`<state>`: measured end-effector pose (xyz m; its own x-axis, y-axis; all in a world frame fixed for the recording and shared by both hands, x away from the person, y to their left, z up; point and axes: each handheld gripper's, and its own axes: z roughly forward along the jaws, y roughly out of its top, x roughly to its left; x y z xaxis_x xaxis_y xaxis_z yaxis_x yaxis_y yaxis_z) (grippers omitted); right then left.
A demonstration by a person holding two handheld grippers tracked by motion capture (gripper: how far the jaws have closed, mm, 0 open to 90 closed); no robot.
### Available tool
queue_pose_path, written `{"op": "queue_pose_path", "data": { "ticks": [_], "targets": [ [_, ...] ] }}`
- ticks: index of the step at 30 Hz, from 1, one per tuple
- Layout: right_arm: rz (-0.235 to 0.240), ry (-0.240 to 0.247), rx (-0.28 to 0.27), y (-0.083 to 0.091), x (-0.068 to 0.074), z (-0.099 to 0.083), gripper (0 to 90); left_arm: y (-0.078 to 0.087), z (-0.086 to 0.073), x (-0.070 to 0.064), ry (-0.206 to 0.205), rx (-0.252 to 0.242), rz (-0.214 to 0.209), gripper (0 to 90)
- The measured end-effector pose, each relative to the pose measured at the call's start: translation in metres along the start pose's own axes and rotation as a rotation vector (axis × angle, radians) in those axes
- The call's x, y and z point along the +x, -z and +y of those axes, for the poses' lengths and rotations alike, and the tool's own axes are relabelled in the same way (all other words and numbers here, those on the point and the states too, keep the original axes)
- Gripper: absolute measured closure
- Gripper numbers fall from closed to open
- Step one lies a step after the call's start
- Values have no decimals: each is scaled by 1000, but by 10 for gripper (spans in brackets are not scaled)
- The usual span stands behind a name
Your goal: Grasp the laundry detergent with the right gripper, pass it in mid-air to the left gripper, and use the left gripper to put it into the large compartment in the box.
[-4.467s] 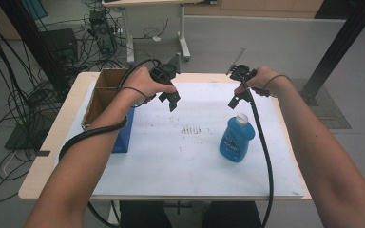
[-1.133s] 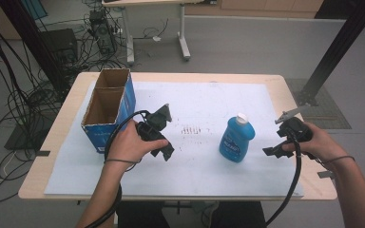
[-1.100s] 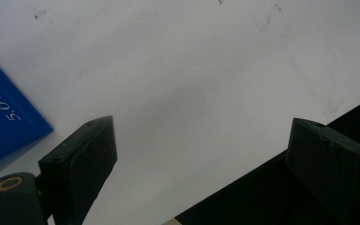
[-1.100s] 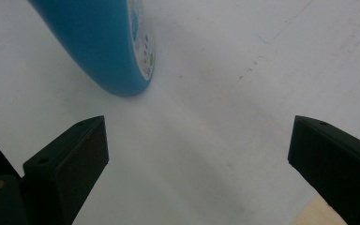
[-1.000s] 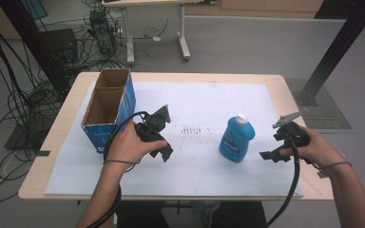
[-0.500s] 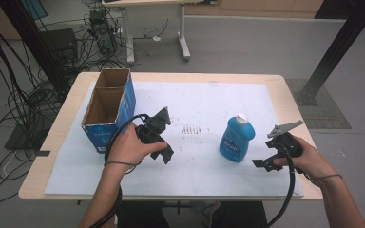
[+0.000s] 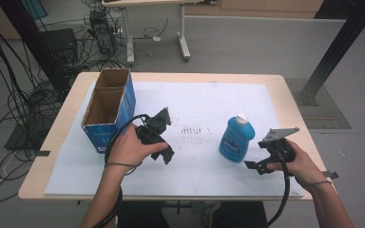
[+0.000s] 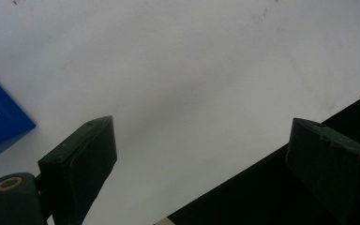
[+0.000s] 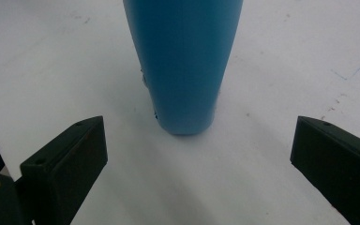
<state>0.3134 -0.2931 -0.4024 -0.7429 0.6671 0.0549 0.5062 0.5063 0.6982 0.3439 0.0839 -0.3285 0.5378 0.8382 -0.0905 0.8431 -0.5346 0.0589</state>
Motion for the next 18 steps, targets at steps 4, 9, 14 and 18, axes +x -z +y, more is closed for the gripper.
{"op": "queue_pose_path", "data": {
  "ticks": [4, 9, 14, 18],
  "targets": [
    [2, -1, -22, -2, 0, -2, 37, 1, -1, -1, 2, -3, 0, 94],
    [-10, 7, -60, -4, 1, -6, 37, 2, -2, -2, 4, -8, -2, 94],
    [-22, 26, -108, -7, 2, -9, 39, 1, -2, -2, 2, -1, -1, 93],
    [-22, 29, -157, -9, 2, -10, 39, 2, -2, -1, 2, -1, 1, 93]
  ]
}}
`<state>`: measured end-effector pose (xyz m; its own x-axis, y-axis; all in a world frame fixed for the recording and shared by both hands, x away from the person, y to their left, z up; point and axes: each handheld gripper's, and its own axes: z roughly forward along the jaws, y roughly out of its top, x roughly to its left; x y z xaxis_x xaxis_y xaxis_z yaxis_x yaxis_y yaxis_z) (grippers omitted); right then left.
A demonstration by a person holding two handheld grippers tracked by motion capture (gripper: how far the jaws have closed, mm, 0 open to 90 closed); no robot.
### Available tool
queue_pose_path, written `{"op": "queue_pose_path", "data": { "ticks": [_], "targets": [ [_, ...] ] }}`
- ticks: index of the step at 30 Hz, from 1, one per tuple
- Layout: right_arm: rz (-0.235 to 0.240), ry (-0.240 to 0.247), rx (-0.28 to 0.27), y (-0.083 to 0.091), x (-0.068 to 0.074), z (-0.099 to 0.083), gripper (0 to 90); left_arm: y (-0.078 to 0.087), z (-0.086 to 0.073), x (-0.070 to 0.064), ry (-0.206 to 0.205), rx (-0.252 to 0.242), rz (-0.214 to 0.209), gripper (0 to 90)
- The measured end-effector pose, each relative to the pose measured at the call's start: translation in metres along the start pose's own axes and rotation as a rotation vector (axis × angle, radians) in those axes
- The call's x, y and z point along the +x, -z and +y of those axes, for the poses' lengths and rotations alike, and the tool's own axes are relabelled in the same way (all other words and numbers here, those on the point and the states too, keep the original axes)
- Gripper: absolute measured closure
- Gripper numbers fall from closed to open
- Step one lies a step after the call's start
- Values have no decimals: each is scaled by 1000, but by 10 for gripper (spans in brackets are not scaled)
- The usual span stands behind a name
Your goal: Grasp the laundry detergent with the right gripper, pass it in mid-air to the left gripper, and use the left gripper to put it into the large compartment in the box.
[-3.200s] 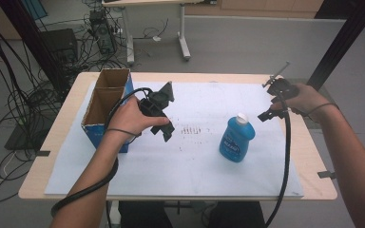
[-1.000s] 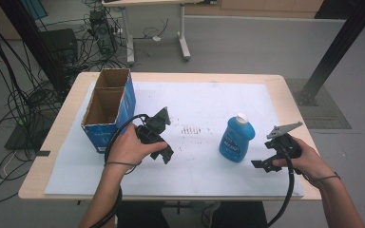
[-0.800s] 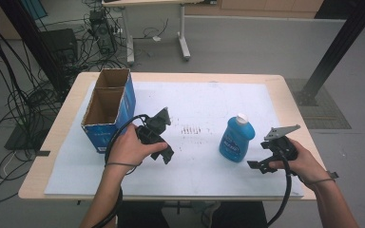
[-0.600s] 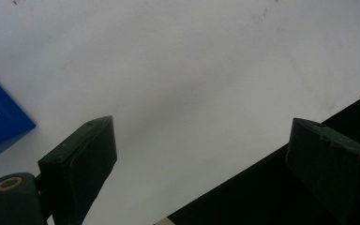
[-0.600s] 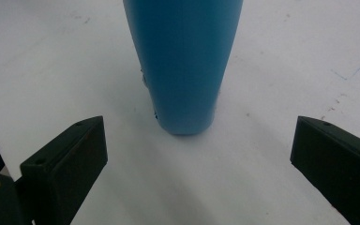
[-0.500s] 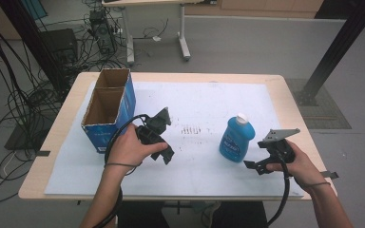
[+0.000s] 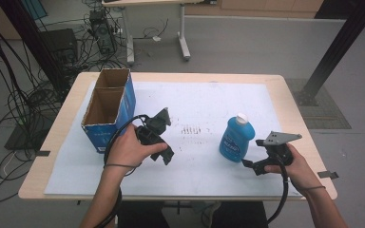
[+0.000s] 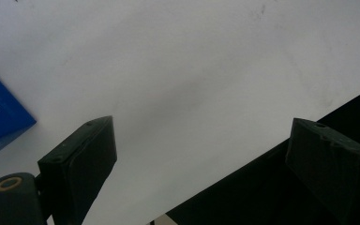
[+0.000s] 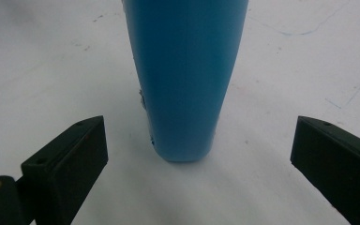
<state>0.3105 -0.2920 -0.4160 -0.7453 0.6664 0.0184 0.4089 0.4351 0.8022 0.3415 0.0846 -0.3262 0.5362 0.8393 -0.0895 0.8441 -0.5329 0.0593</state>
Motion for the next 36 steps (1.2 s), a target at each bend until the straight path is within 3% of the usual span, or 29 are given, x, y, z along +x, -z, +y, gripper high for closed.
{"op": "queue_pose_path", "data": {
  "ticks": [7, 12, 22, 36],
  "targets": [
    [-4, -4, -37, -6, 0, -3, 39, -1, -1, 0, -1, -1, -6, 93],
    [-1, -23, -100, -11, 1, -8, 41, -1, -2, -1, 2, -1, -7, 93],
    [9, -54, -175, -20, 2, -15, 40, -3, -2, -3, -13, 6, -9, 91],
    [-1, -65, -218, -35, 3, -21, 45, -2, -5, -3, -9, 3, -11, 91]
  ]
}}
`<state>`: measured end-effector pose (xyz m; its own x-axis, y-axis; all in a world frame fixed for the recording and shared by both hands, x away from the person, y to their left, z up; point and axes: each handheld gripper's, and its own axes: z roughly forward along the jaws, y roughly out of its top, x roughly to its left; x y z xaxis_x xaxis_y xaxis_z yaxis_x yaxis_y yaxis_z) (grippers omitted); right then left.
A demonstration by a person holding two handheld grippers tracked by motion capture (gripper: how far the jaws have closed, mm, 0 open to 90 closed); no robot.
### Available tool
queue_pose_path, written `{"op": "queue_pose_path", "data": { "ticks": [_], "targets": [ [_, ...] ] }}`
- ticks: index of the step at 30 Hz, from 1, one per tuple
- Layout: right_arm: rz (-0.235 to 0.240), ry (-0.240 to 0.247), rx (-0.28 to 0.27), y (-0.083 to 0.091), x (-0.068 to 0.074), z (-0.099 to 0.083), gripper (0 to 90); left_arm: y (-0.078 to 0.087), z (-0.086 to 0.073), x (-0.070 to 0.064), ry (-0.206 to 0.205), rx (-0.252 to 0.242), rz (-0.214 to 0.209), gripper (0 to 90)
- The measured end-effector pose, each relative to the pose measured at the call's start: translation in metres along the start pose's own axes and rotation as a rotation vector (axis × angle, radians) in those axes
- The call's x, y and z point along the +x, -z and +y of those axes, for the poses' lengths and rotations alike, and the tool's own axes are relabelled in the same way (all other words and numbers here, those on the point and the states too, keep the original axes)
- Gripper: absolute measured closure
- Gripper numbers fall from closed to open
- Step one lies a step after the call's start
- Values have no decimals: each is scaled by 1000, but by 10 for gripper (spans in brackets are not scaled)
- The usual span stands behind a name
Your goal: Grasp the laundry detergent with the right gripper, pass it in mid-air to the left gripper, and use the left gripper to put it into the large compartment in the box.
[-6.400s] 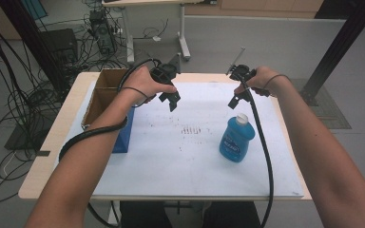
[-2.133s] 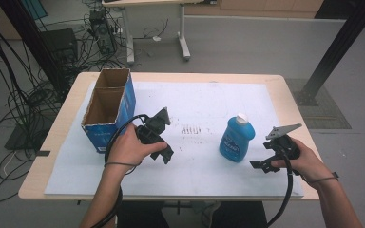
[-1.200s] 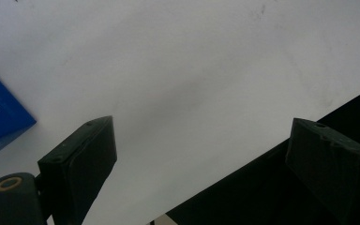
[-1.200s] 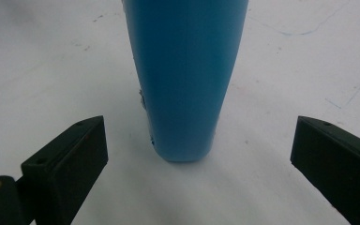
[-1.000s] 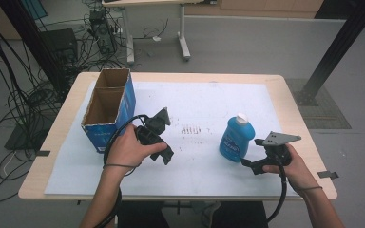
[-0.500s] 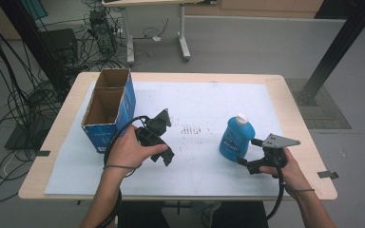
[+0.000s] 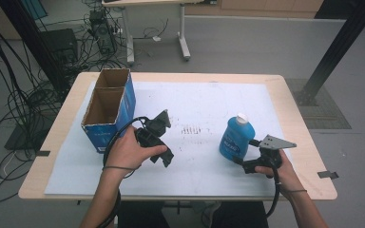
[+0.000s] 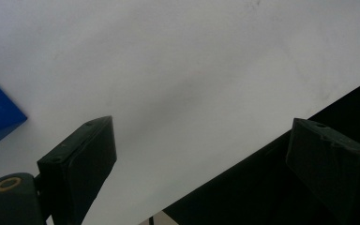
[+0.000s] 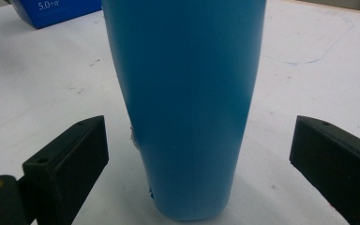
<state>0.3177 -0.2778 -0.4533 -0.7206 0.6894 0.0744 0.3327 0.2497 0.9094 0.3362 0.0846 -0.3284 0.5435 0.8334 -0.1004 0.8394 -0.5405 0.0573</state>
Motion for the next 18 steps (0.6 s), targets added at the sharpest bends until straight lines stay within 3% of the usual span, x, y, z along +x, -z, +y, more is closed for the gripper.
{"op": "queue_pose_path", "data": {
  "ticks": [18],
  "targets": [
    [-9, -10, -50, -14, 1, -2, 45, 0, -3, 0, 5, 2, -4, 90]
  ]
}}
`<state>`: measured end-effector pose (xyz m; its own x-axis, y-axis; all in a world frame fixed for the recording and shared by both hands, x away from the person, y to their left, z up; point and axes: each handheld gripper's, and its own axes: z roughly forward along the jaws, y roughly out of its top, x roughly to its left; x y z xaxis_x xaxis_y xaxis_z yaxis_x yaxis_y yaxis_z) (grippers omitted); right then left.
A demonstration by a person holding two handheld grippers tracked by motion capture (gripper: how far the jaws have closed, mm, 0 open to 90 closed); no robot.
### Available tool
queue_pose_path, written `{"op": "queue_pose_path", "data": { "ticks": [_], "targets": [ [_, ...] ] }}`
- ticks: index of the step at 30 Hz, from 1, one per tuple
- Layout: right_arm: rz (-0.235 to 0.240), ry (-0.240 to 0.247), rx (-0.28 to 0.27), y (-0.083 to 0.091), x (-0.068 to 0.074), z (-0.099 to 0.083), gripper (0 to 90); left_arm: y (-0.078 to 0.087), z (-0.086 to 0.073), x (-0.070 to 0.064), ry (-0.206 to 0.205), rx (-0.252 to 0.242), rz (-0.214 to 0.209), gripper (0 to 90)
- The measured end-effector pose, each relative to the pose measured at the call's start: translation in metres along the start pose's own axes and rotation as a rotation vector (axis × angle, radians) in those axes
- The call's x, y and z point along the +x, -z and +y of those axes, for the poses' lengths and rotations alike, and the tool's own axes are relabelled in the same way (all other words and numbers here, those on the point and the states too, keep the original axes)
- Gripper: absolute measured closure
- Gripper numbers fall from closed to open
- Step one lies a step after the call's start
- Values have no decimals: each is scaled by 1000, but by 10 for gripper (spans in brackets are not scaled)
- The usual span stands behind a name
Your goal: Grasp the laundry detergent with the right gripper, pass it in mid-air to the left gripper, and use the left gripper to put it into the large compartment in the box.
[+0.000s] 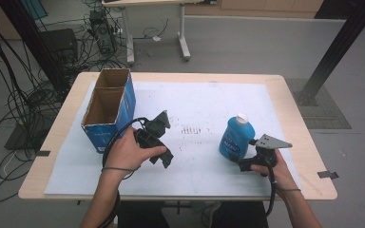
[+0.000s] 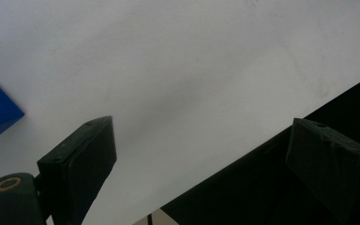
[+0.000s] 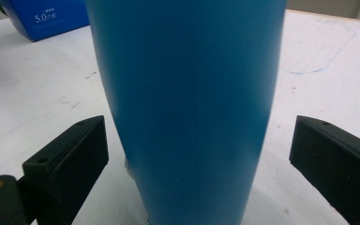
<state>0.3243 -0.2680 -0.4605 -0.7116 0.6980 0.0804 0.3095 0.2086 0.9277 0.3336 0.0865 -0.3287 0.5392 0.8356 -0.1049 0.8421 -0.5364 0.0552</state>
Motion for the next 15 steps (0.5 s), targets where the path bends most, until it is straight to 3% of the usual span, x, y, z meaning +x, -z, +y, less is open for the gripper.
{"op": "queue_pose_path", "data": {
  "ticks": [15],
  "targets": [
    [-8, -15, -22, -10, 2, -2, 47, 2, -5, 2, 6, 0, -3, 91]
  ]
}}
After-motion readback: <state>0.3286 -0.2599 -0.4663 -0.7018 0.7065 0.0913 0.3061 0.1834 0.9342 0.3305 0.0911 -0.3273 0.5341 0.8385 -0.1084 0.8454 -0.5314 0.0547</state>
